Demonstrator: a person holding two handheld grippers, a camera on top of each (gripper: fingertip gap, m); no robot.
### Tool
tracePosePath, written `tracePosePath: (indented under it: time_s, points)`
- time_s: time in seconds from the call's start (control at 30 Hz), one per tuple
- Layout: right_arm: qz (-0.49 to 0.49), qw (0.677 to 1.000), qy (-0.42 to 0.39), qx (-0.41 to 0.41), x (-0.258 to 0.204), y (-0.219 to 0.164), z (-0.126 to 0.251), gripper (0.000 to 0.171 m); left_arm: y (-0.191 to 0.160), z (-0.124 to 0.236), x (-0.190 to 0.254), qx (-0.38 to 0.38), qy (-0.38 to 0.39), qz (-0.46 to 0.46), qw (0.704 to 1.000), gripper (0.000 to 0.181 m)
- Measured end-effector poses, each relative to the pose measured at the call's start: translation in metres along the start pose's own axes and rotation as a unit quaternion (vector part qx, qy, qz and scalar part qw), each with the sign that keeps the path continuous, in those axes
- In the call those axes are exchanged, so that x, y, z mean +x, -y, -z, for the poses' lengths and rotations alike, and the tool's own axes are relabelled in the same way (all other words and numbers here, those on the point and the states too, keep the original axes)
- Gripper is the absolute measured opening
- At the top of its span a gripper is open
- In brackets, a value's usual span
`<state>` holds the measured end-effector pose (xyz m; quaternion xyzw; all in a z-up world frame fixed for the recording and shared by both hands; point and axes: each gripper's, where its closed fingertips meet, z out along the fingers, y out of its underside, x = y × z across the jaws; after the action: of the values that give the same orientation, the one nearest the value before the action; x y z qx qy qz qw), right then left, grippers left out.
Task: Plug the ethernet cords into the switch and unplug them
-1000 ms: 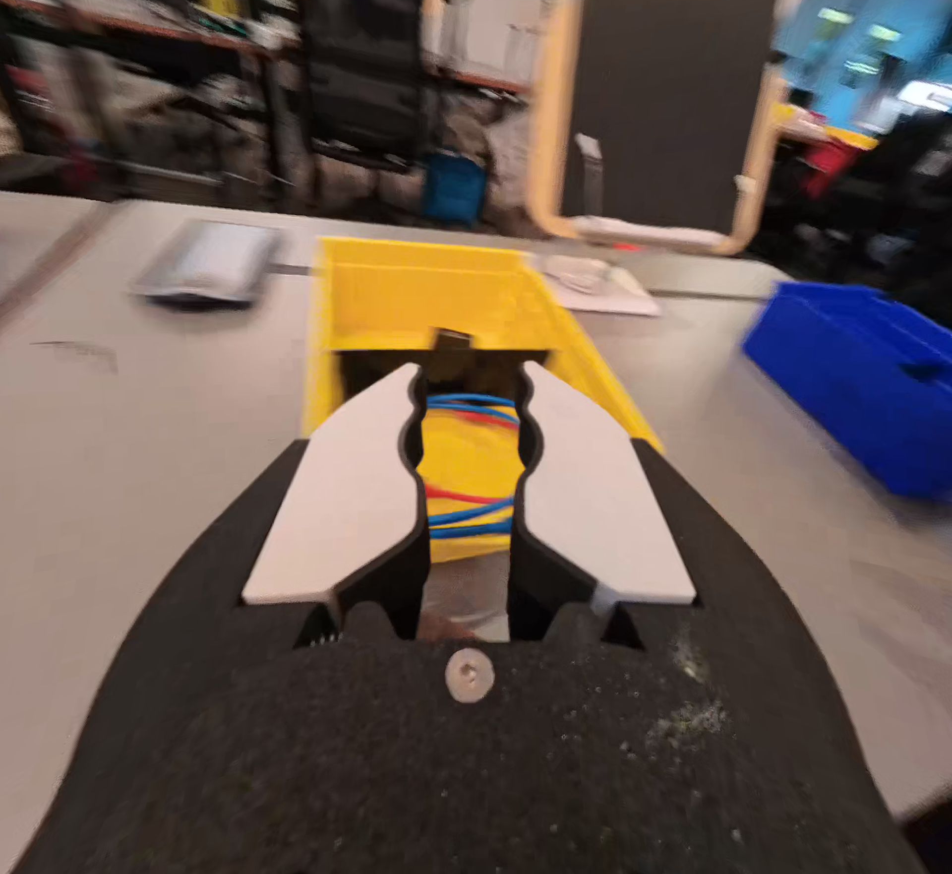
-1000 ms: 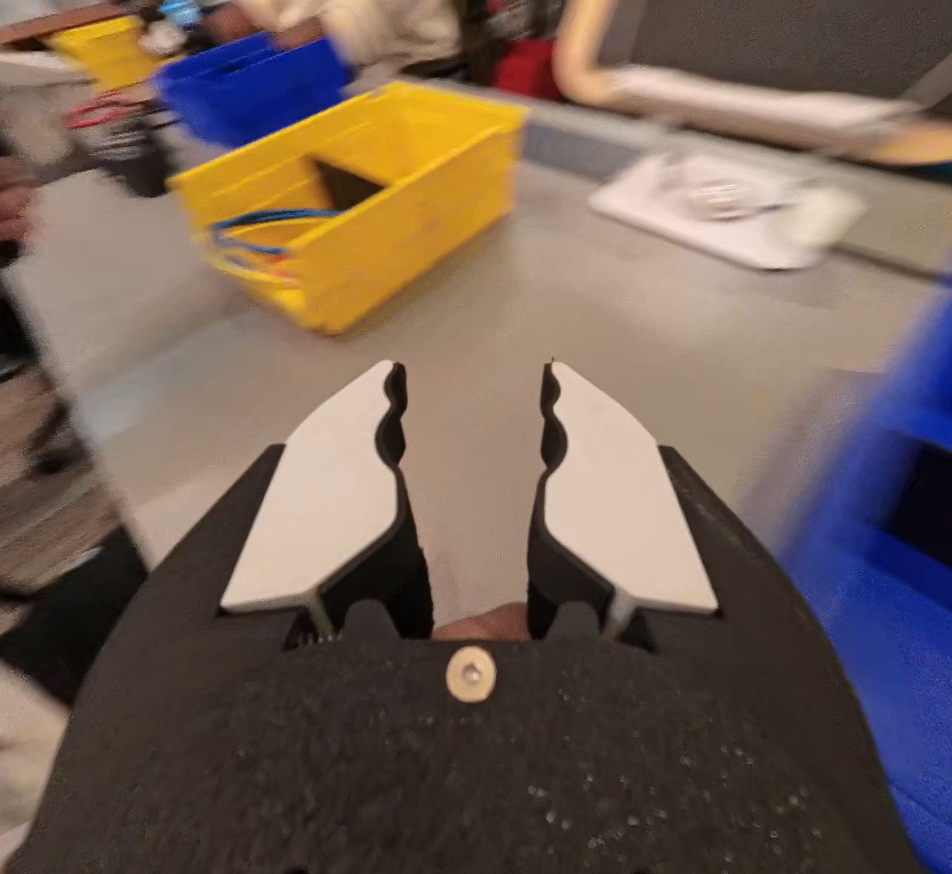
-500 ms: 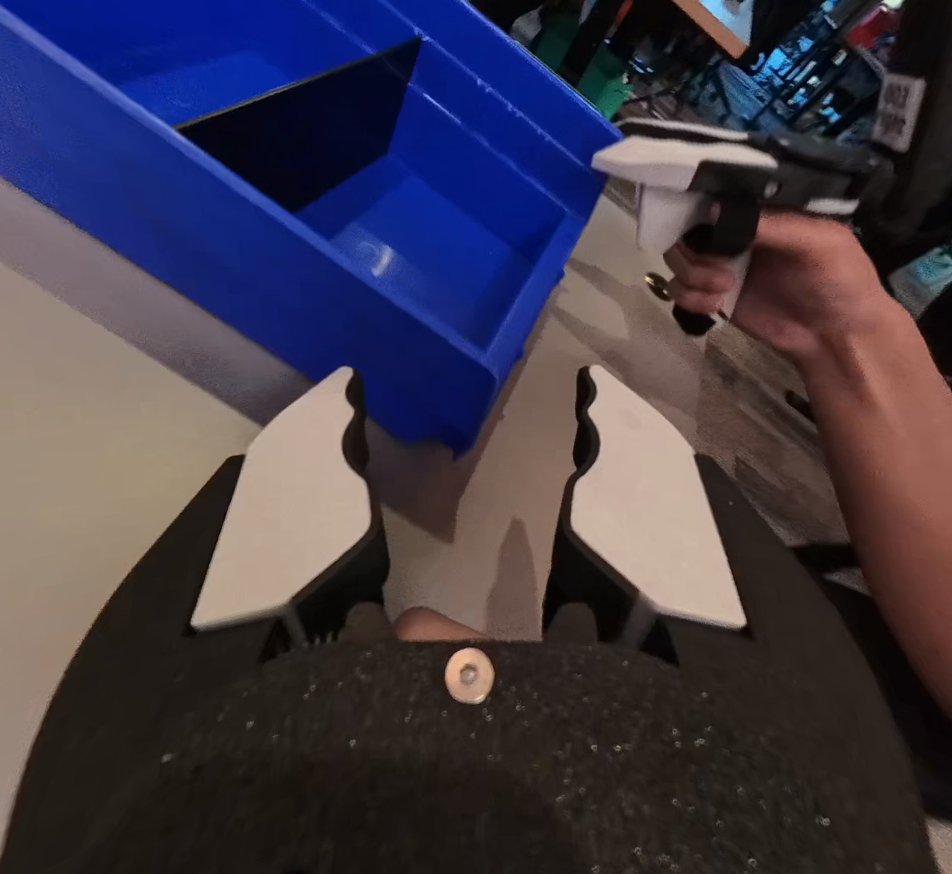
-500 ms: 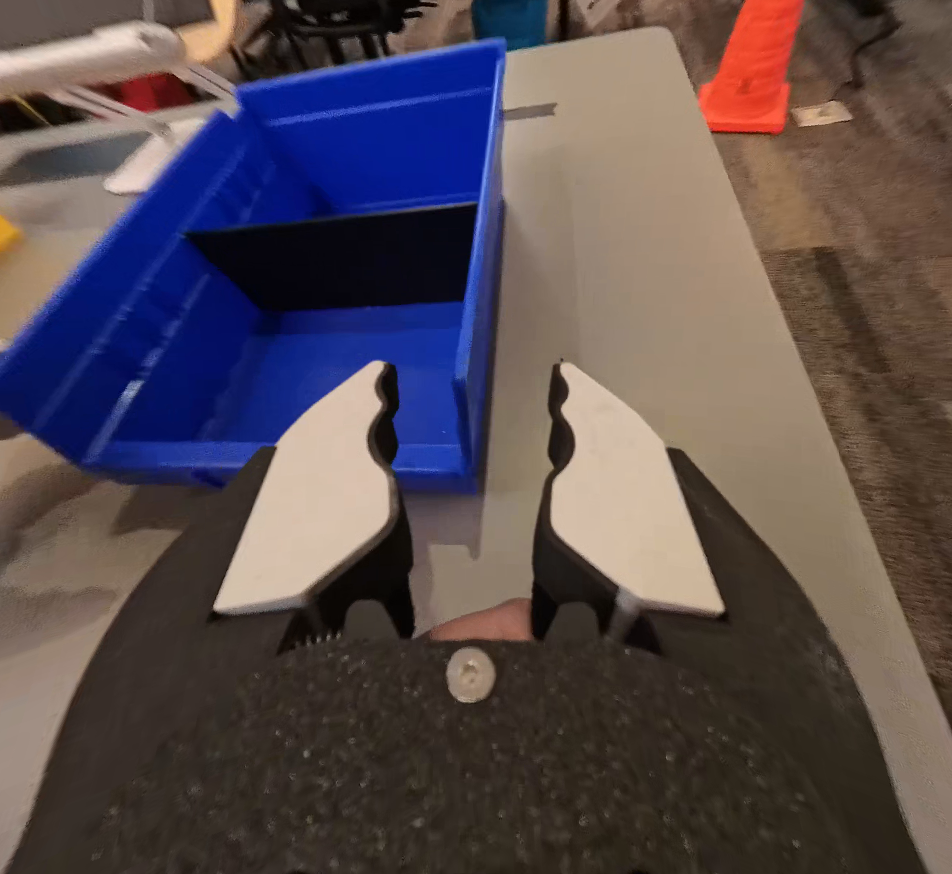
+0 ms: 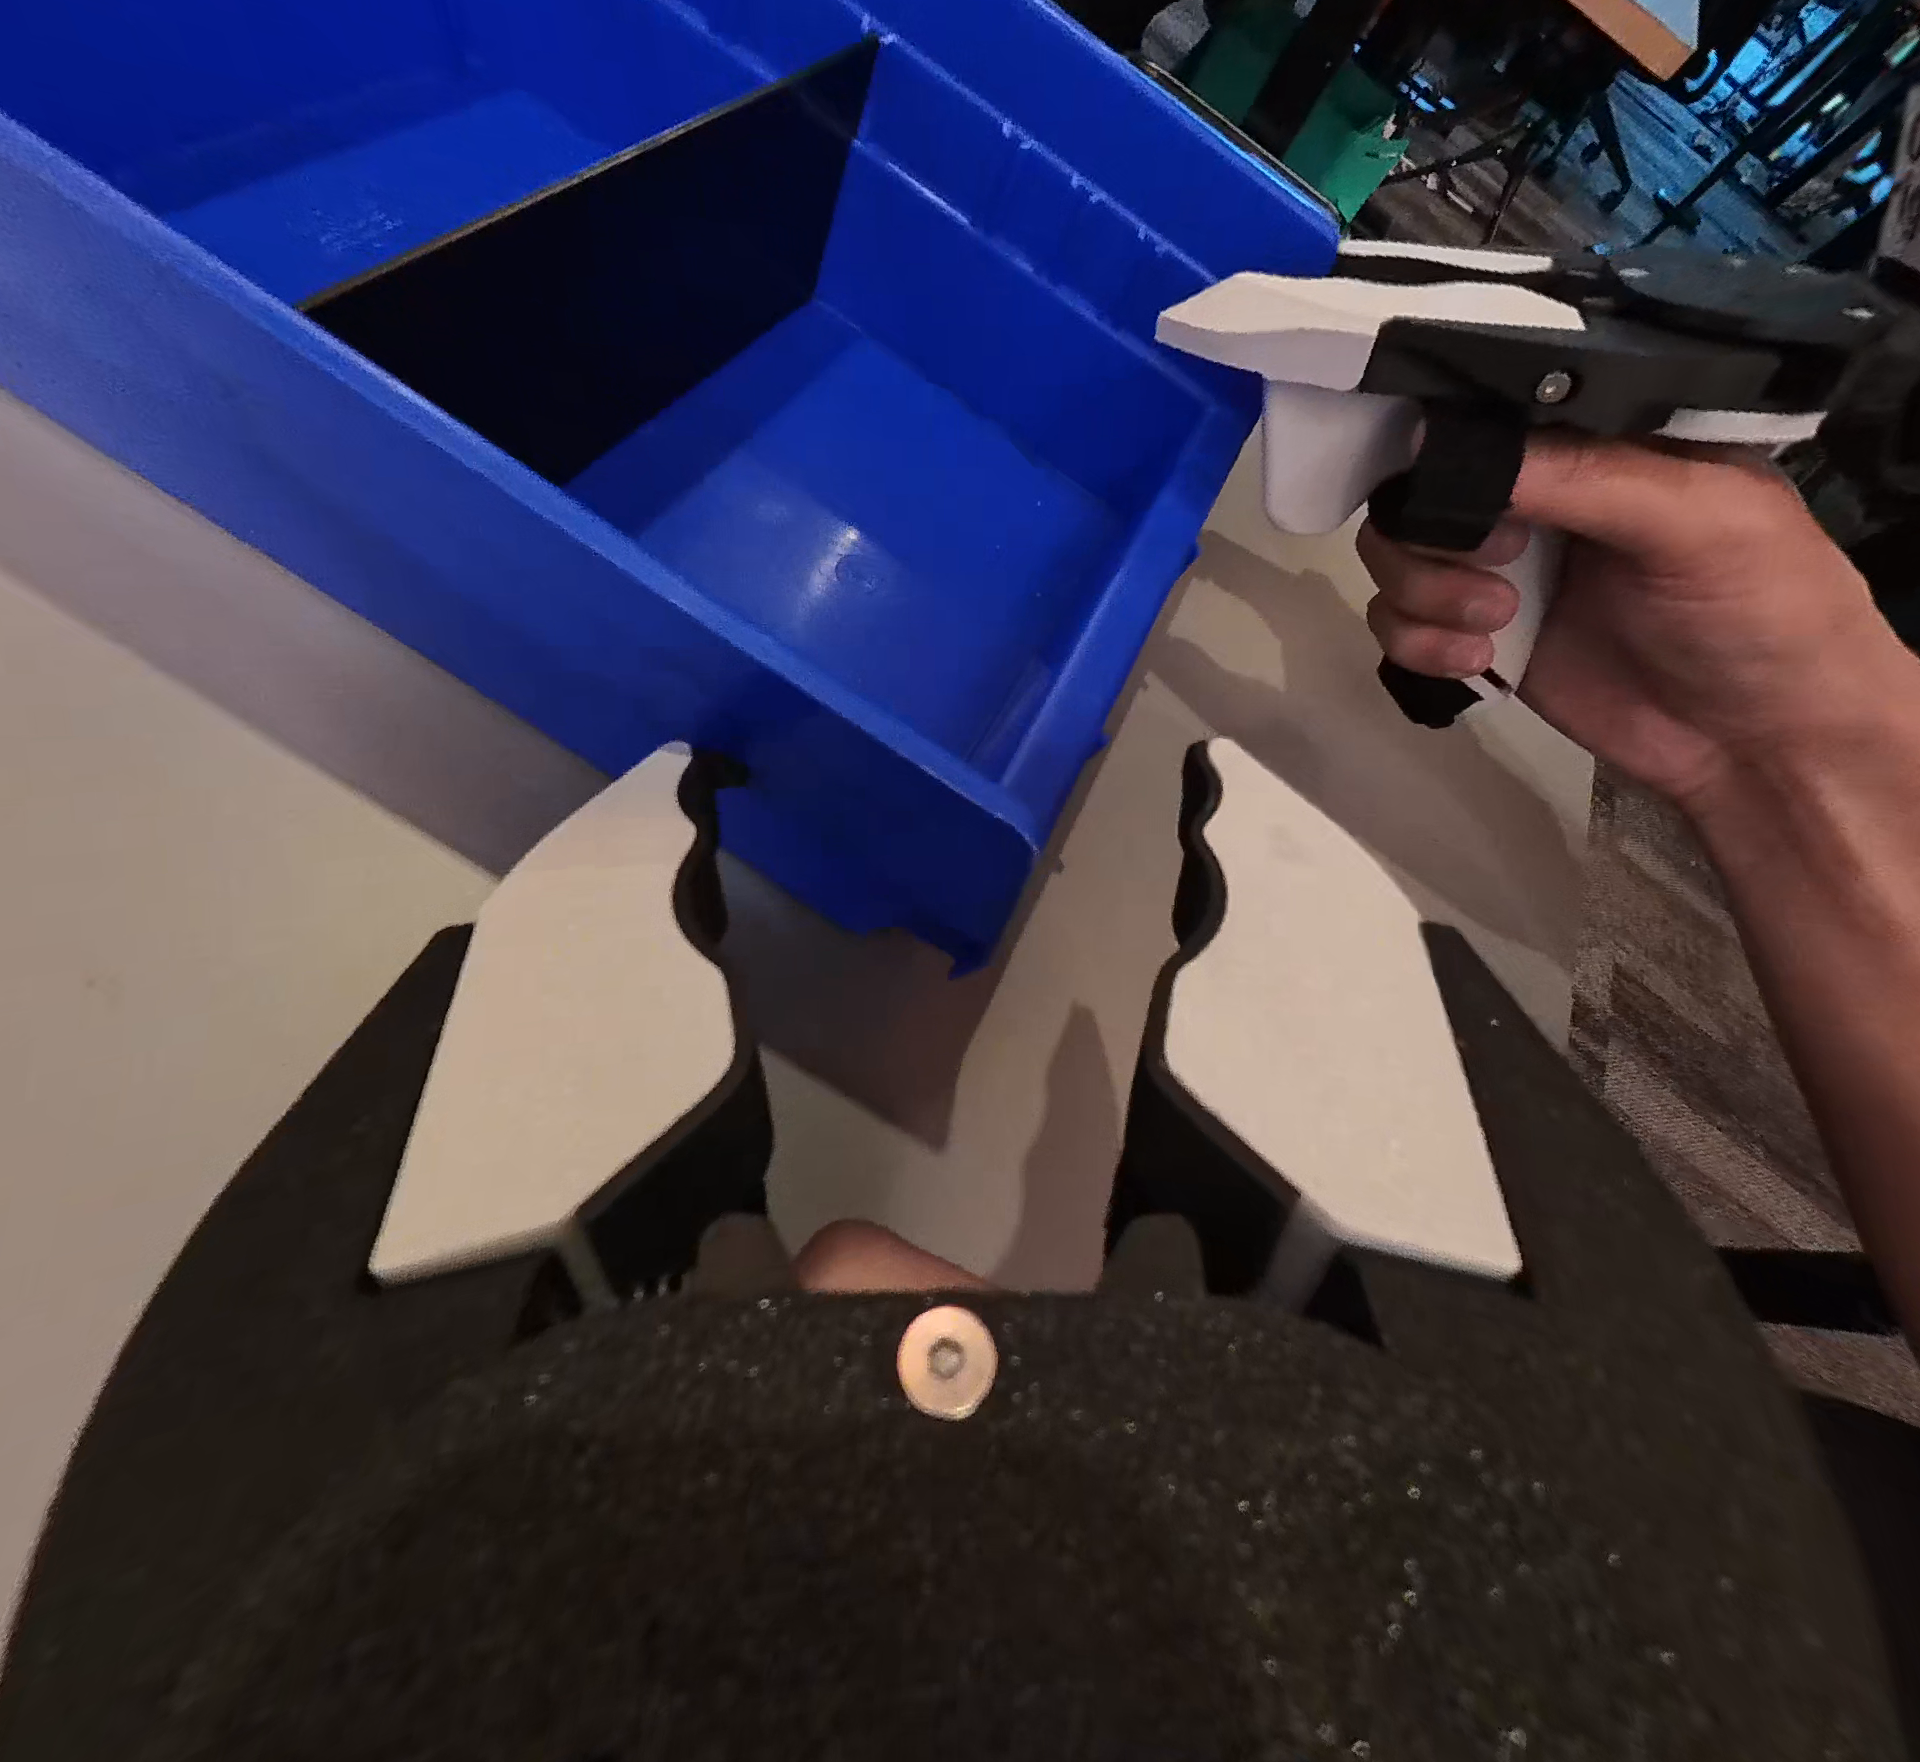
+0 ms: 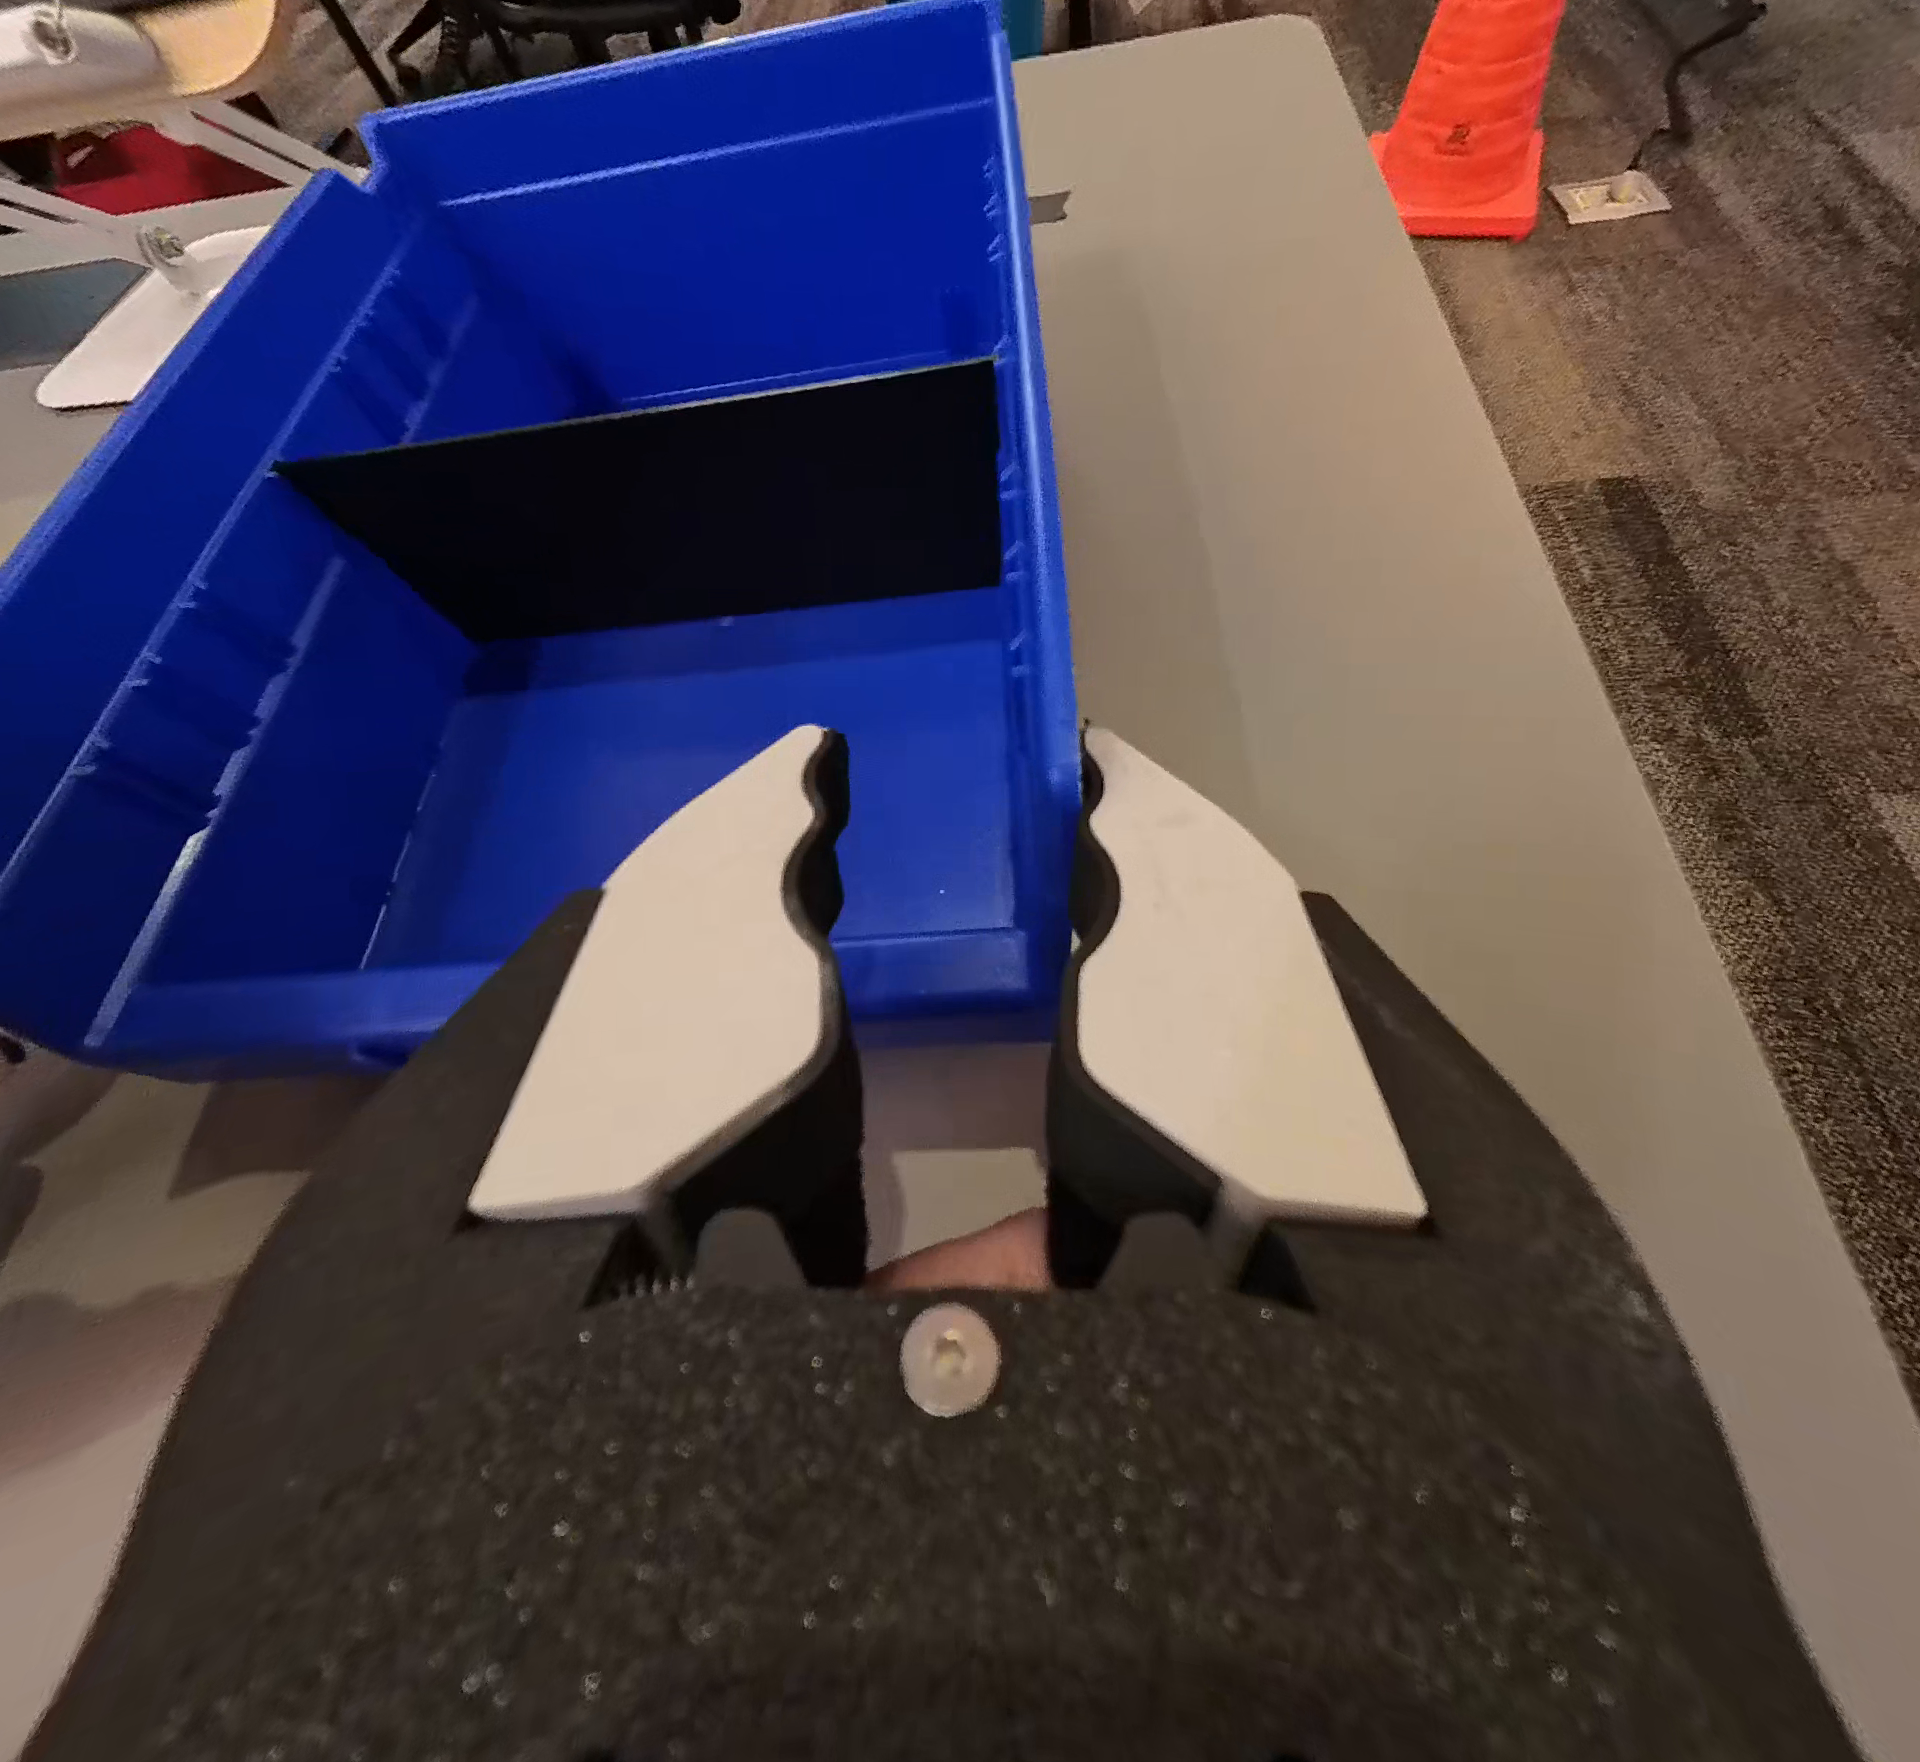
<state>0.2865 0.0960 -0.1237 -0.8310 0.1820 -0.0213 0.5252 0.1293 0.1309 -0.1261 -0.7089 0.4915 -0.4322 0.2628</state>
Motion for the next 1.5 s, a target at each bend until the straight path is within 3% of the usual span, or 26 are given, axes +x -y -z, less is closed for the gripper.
tracePosePath:
  time_s: [0.1, 0.2, 0.3, 0.47, 0.57, 0.67, 0.8, 0.83, 0.97, 1.17, 1.3, 1.5]
  points:
    - [0.01, 1.0, 0.01, -0.017, -0.001, -0.003, 0.005, 0.041, 0.001, 0.012, 0.001, 0.004, -0.008, -0.002, 1.0, 0.078]
    - [0.019, 1.0, -0.015, 0.004, -0.001, 0.003, 0.026, 0.042, -0.003, 0.049, -0.004, 0.015, -0.004, -0.019, 1.0, 0.077]
    - [0.039, 0.998, -0.033, 0.022, -0.017, 0.006, 0.049, 0.045, -0.019, 0.109, -0.021, 0.033, 0.024, -0.029, 0.999, 0.074]
    - [0.082, 0.995, -0.008, 0.056, -0.098, -0.001, 0.067, 0.045, -0.057, 0.231, -0.066, 0.078, 0.104, 0.007, 0.991, 0.067]
    - [0.092, 0.99, 0.094, 0.042, -0.182, -0.025, 0.067, 0.045, -0.078, 0.299, -0.088, 0.119, 0.16, 0.021, 0.98, 0.058]
    - [0.112, 0.964, 0.239, 0.019, -0.27, -0.062, 0.075, 0.046, -0.102, 0.352, -0.107, 0.164, 0.223, 0.017, 0.961, 0.049]
    - [0.112, 0.925, 0.363, -0.017, -0.323, -0.09, 0.094, 0.048, -0.153, 0.404, -0.15, 0.185, 0.343, 0.07, 0.918, 0.046]
    - [0.118, 0.921, 0.37, -0.032, -0.323, -0.093, 0.094, 0.048, -0.16, 0.412, -0.157, 0.189, 0.348, 0.092, 0.914, 0.046]
    - [0.102, 0.955, 0.278, -0.001, -0.286, -0.081, 0.066, 0.046, -0.17, 0.429, -0.176, 0.202, 0.349, 0.127, 0.906, 0.047]
    - [0.057, 0.975, 0.216, 0.006, -0.254, -0.076, 0.059, 0.034, -0.166, 0.424, -0.172, 0.208, 0.335, 0.127, 0.91, 0.046]
    - [0.062, 0.972, 0.226, -0.005, -0.259, -0.085, 0.059, 0.034, -0.166, 0.413, -0.169, 0.184, 0.344, 0.105, 0.915, 0.046]
    - [0.068, 0.971, 0.227, -0.001, -0.267, -0.087, 0.058, 0.048, -0.164, 0.407, -0.166, 0.172, 0.354, 0.079, 0.916, 0.046]
